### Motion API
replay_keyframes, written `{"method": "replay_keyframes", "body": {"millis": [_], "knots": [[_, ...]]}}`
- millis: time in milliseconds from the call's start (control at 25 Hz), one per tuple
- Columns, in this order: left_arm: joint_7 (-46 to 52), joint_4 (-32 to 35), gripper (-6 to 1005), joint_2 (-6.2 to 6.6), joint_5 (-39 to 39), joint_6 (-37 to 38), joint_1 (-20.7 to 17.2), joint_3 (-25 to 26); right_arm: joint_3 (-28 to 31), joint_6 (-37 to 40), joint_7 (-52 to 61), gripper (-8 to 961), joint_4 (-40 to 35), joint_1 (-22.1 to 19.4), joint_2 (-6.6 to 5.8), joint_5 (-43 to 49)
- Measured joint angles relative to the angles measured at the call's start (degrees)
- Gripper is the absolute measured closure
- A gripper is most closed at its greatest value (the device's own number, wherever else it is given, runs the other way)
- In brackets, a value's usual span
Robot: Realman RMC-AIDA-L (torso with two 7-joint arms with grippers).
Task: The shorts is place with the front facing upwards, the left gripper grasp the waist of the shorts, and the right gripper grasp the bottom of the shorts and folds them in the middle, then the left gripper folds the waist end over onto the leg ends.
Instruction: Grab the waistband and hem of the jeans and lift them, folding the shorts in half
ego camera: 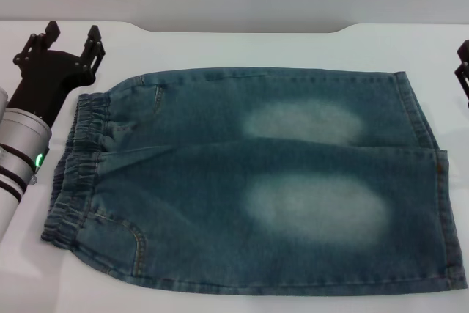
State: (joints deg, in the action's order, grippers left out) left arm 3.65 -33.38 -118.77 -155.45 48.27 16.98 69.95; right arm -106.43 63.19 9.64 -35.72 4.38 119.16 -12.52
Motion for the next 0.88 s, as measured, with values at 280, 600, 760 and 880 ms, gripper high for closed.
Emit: {"method": "replay_keyframes", "body": {"millis": [280,600,760,880], "knots": [[0.0,0.1,348,0.03,0.1,0.0,0.1,-0.7,0.0,0.1,0.0,299,0.1,-0.1,0.02,0.0],[0.5,-3.3,349,0.57,-0.1,-4.9,-0.3,-1.5,1.0,-9.4,8.4,298,-5.1,-0.2,-1.07,1.7],[-0.5,-11.8,350,1.39,-1.3,-15.7,-1.7,-0.6,4.6,-35.9,10.2,298,-23.5,-2.0,-1.23,10.1],[-1.1,-22.0,350,2.36,-3.0,-28.9,-3.3,1.8,5.8,-56.5,10.1,298,-38.8,-3.6,-0.38,16.4]]}}
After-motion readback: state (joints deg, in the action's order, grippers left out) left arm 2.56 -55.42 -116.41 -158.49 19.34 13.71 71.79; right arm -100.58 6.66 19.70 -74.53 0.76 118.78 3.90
